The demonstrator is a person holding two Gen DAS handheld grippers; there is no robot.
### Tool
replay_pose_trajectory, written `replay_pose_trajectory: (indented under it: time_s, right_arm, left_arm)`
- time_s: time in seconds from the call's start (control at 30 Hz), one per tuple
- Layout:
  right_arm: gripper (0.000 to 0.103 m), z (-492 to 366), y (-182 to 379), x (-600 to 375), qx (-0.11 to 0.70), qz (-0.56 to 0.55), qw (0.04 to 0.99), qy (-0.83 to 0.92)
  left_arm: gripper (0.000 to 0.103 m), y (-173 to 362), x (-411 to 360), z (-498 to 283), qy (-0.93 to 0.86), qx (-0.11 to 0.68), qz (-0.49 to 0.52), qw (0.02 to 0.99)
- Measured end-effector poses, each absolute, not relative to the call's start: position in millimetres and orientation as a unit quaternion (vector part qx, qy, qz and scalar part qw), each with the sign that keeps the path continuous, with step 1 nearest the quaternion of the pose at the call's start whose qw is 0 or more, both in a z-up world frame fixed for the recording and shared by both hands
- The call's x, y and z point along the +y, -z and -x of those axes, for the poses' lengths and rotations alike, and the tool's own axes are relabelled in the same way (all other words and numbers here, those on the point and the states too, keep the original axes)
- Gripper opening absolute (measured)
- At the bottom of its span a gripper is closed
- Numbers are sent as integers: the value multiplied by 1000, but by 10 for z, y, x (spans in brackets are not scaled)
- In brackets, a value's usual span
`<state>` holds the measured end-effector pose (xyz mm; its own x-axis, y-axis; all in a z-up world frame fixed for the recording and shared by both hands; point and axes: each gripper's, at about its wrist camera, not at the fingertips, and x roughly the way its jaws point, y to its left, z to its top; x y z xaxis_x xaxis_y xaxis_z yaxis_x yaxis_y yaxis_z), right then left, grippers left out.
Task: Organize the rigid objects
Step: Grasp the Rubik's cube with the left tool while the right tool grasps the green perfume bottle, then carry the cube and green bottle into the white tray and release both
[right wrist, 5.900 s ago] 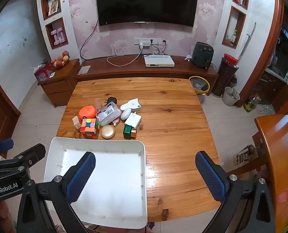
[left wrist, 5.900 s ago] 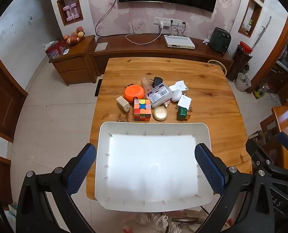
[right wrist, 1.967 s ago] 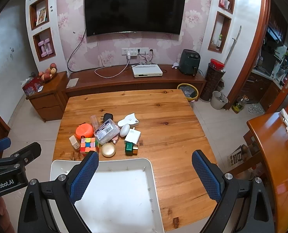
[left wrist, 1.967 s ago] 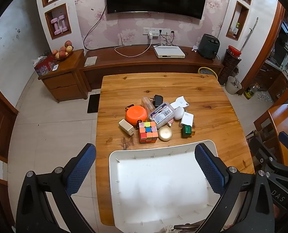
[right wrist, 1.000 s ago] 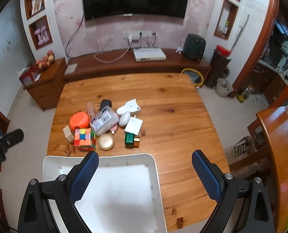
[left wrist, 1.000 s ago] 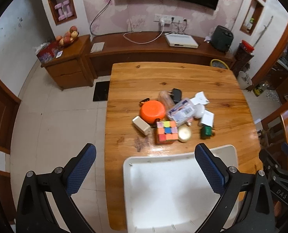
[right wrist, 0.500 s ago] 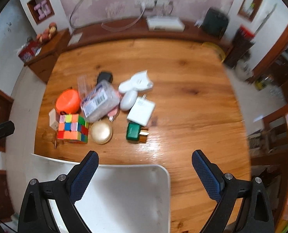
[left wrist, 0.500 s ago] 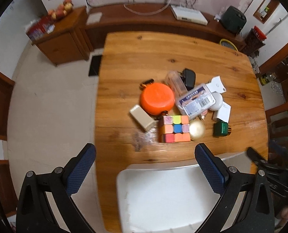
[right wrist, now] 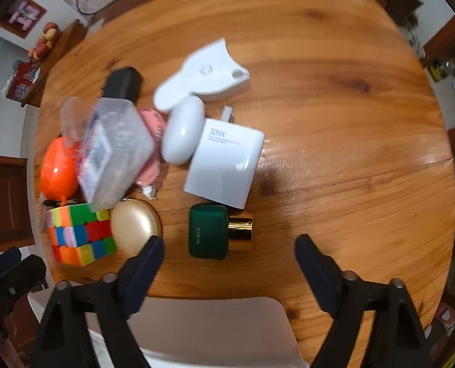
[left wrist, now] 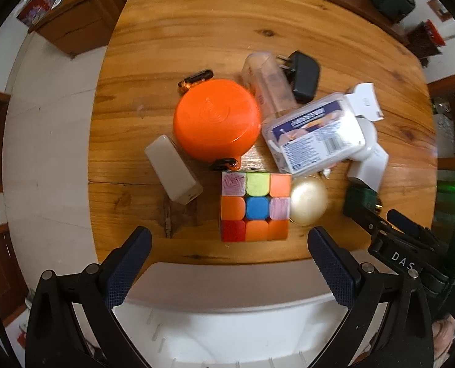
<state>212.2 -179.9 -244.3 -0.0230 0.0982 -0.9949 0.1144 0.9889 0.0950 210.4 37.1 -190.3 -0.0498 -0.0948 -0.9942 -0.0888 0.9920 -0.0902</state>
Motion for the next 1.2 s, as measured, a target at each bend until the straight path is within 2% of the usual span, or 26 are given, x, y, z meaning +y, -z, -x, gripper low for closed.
replay_pose_trajectory:
  time_s: [0.2, 0.27, 0.5, 0.57, 0.63, 0.67, 0.73, 0.97, 1.2]
  right_arm:
    - [77, -2152, 2609, -1833, 726, -79, 683, 12]
    - [69, -2164, 2655, -1833, 730, -77, 679, 14]
    - [57, -2201, 2753, -1753, 733, -55, 677, 18]
    - [51, -2227, 2784, -1700, 733, -49, 678, 18]
    - [45, -2248, 2782, -1599, 733, -51, 678, 14]
    - [43, -2259, 2757, -1588, 734, -53, 677, 12]
    - [43, -2273, 2699, -1576, 735, -54, 676, 12]
    - [43, -2192, 2682, -1547, 728, -59, 683, 6]
    - [43, -2046, 2292, -1648, 708, -70, 703, -4]
  left_arm:
    - [101, 2032, 327, -2114, -4, 734, 75, 675]
    - [101, 2056, 305, -2117, -2, 737, 80, 672]
    - [100, 2172, 265, -2126, -15, 736, 81, 672]
    - [94, 2175, 312, -2107, -19, 734, 79, 674]
    - [77, 2178, 302, -2137, -24, 738, 75, 671]
    - [70, 2251, 297, -2144, -24, 740, 75, 667]
    - [62, 2334, 293, -2128, -18, 744, 86, 662]
    - [61, 2324, 286, -1997, -18, 725, 70, 685]
    - [60, 2121, 374, -1883, -17, 700, 77, 710]
